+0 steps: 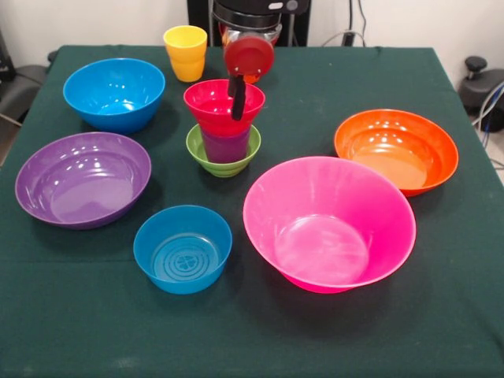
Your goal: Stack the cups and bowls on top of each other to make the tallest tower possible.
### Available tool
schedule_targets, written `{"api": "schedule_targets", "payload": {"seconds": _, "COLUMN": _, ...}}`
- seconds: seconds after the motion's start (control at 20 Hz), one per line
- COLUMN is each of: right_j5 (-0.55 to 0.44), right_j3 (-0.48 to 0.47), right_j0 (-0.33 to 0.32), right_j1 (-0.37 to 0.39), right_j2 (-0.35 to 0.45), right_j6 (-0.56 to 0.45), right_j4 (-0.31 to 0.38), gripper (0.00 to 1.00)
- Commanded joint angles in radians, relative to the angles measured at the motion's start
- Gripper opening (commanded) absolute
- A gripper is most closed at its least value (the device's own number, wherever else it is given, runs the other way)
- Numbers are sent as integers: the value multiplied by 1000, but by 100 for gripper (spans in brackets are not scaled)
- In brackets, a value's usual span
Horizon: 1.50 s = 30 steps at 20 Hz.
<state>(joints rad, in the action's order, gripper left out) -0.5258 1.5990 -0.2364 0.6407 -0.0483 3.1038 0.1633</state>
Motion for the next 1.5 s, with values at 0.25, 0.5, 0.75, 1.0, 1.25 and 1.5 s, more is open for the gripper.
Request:
{"api": "schedule_targets", "payload": {"seconds": 0.25, "right_j5": -50, "right_j3": 60, "right_j0": -5, "right_j1": 67, "right_j2": 103, "right_j6": -196, "right_j4": 62, "gripper": 100}}
{"api": "schedule_targets", "payload": {"seconds": 0.5, "right_j5": -84, "right_j3": 106, "right_j0": -12, "right_j1": 139, "right_j2": 117, "right_j6": -214, "right_j4": 47, "gripper": 100}}
{"api": "schedule_targets", "payload": {"seconds": 0.75, "right_j5": -93, "right_j3": 151, "right_j0": -42, "right_j1": 182, "right_j2": 153, "right_j6": -246, "right_j4": 39, "gripper": 100}}
{"api": "schedule_targets", "payload": {"seconds": 1.0, "right_j5": -37, "right_j3": 184, "right_j0": -62, "right_j1": 168, "right_j2": 157, "right_j6": -238, "right_j4": 73, "gripper": 100}}
{"api": "schedule_targets", "payload": {"seconds": 1.25, "right_j5": -2, "right_j3": 229, "right_j0": -121, "right_j1": 165, "right_j2": 198, "right_j6": -270, "right_j4": 94, "gripper": 100}}
{"api": "schedule_targets", "payload": {"seconds": 1.5, "right_j5": -5, "right_j3": 233, "right_j0": -145, "right_j1": 154, "right_j2": 197, "right_j6": -273, "right_j4": 145, "gripper": 100}}
